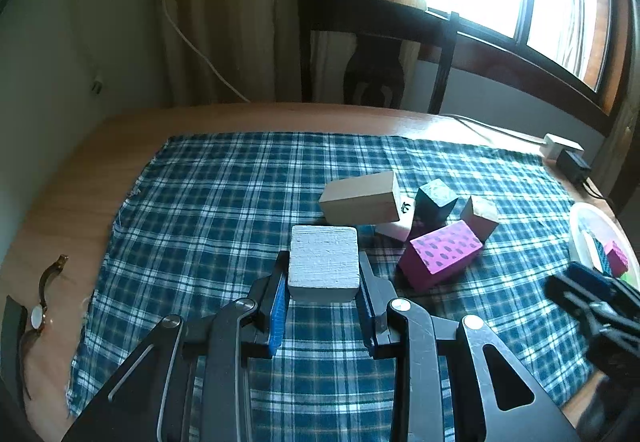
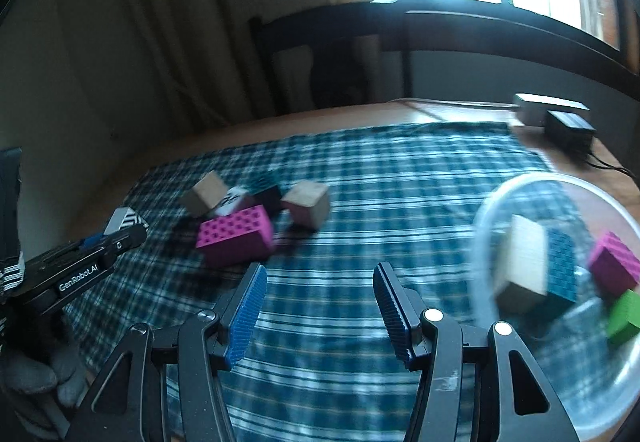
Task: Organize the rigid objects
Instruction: 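Move the right gripper toward the long pink dotted block on the cloth, then close the right gripper on the pink dotted block and lift it, then carry the pink dotted block into the bowl and release it with the right gripper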
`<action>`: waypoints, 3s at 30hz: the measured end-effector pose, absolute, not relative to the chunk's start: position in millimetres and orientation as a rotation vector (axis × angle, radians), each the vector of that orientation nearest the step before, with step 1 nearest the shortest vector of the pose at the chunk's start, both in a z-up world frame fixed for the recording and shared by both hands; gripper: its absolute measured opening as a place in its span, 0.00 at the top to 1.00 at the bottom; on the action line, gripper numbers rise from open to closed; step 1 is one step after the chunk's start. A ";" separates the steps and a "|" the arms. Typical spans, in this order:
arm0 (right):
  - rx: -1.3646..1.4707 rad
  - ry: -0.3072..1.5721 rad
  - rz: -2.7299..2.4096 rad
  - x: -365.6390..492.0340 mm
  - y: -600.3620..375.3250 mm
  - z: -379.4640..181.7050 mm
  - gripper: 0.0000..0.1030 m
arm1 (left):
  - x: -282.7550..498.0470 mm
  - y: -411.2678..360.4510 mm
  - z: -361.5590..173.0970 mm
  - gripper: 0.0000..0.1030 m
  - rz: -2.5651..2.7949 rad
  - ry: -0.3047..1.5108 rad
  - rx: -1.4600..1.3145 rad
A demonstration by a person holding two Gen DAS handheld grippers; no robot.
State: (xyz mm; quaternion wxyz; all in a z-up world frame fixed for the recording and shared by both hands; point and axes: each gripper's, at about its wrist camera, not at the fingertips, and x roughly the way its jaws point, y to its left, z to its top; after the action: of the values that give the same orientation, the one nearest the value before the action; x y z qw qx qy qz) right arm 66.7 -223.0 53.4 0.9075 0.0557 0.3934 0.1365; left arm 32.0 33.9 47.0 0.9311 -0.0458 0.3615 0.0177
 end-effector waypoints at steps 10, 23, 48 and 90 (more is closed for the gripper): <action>0.028 0.842 0.356 90.1 -175.6 47.3 0.16 | 11.0 52.5 60.7 0.70 0.040 0.728 -0.115; -0.010 0.910 0.391 120.1 -152.9 32.7 0.17 | 17.4 54.2 64.5 0.70 0.053 0.737 -0.115; -0.020 0.920 0.412 126.5 -139.5 28.5 0.38 | 27.6 52.5 52.4 0.70 0.069 0.767 -0.105; 0.187 0.738 0.269 68.7 -230.4 73.9 0.39 | 33.9 24.6 41.0 0.70 0.021 0.783 -0.043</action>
State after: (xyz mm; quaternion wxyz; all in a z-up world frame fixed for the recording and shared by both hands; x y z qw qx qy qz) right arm 68.7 -230.4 73.9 0.9196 0.0910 0.3589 0.1310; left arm 33.9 24.6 41.0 0.9240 -0.0212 0.3816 0.0101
